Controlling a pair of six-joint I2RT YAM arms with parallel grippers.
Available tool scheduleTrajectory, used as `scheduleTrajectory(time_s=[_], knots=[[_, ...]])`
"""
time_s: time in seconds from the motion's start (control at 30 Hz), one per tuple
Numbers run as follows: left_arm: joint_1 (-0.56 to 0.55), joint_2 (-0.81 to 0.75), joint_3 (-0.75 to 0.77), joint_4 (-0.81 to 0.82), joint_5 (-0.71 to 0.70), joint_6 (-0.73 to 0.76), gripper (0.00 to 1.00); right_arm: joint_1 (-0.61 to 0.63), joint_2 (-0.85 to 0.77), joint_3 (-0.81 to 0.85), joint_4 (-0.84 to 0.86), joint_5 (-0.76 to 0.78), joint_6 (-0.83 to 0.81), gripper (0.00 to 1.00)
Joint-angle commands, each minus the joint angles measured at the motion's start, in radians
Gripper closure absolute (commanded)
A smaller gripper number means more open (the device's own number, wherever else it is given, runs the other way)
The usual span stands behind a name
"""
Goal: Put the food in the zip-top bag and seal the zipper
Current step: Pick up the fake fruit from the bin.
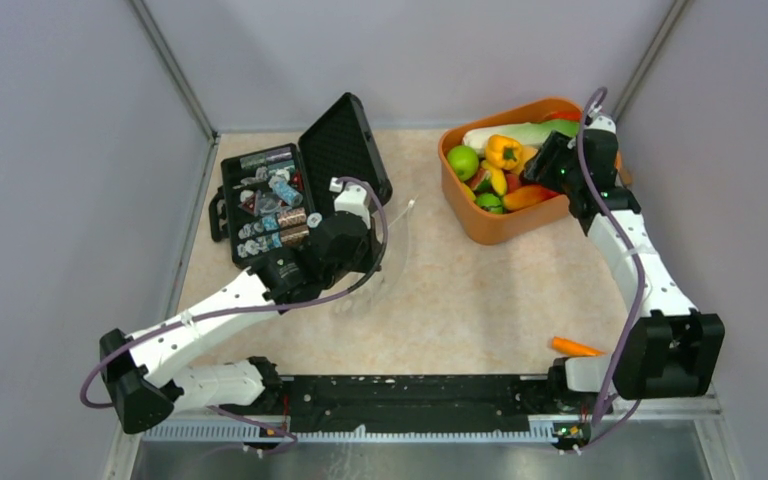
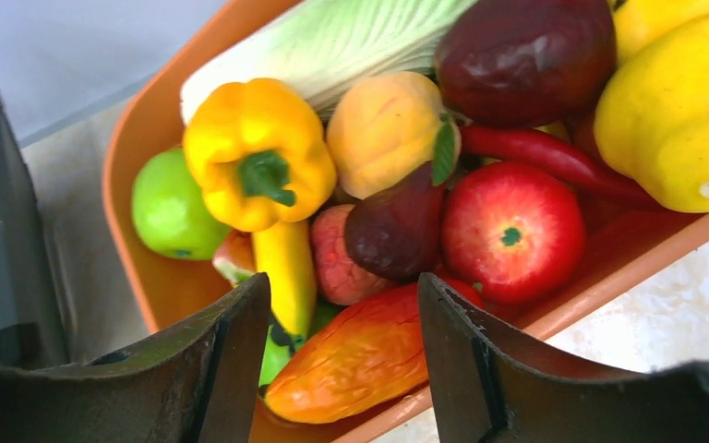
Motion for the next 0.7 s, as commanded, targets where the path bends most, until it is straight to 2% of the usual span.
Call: scheduleTrajectory(time_s=[0.0, 0.17, 0.5, 0.67], knots=[[0.003, -0.003, -0.02, 0.037, 0.048, -0.001, 1.0, -0.031, 0.026, 0.065, 0.018, 0.024, -0.052, 0.43], [0.003, -0.002, -0.055, 0.066, 0.071, -0.032, 1.0, -0.054, 0.125, 0.138, -0.063, -0.034, -0.145, 0.43], [0.003, 0.032, -0.038, 0.059, 0.072, -0.014, 1.0, -0.054, 0.277, 0.238, -0.115, -0.077, -0.159, 0.42], [0.003, 0.045, -0.032, 0.056, 0.084, -0.016, 1.0, -0.053, 0.324, 0.272, -0.138, -0.061, -0.18, 0.44]])
